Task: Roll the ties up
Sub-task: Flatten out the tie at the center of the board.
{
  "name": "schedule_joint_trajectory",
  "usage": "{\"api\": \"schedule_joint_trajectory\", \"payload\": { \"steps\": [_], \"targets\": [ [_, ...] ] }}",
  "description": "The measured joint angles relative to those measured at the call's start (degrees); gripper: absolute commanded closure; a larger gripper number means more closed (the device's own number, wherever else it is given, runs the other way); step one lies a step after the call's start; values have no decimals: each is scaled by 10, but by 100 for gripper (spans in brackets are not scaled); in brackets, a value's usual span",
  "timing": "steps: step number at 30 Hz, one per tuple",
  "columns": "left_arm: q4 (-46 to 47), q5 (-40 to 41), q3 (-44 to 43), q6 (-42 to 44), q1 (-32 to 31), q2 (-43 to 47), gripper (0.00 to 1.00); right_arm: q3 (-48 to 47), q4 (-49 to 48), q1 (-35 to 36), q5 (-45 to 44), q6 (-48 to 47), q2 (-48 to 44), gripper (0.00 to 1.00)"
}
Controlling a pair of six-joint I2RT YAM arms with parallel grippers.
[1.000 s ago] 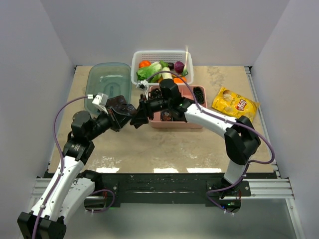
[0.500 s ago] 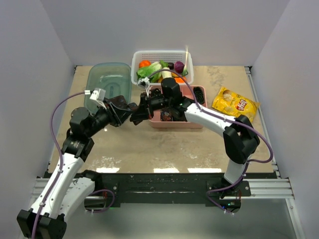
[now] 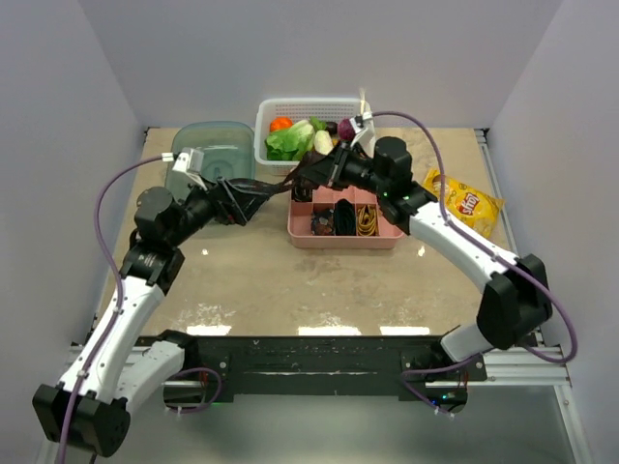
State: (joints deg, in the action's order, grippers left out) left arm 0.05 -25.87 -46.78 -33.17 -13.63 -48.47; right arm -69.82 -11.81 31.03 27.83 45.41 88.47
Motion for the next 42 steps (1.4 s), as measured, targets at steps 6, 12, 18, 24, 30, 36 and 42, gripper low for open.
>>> {"api": "schedule_joint_trajectory", "payload": {
  "steps": [6, 12, 18, 24, 30, 36, 42],
  "targets": [
    [41, -56, -13, -21, -5, -86, 4, 0, -2, 5, -81, 81, -75, 100],
    [79, -83, -50, -36, -36, -135, 9, 0, 1, 7, -87, 129, -45, 100],
    [119, -104, -96, -43, -75, -186, 11, 0, 10, 7, -87, 139, -37, 100],
    [130, -115, -107, -48, -90, -228, 15, 0, 11, 7, -87, 139, -37, 100],
    [134, -115, -121, -53, -94, -261, 32, 0, 11, 7, -87, 140, -37, 100],
    [160, -120, -138, -59, -101, -293, 54, 0, 10, 7, -86, 142, -37, 100],
    [178, -129, -140, -70, -101, -314, 100, 0, 11, 5, -87, 142, -37, 100]
  ]
}}
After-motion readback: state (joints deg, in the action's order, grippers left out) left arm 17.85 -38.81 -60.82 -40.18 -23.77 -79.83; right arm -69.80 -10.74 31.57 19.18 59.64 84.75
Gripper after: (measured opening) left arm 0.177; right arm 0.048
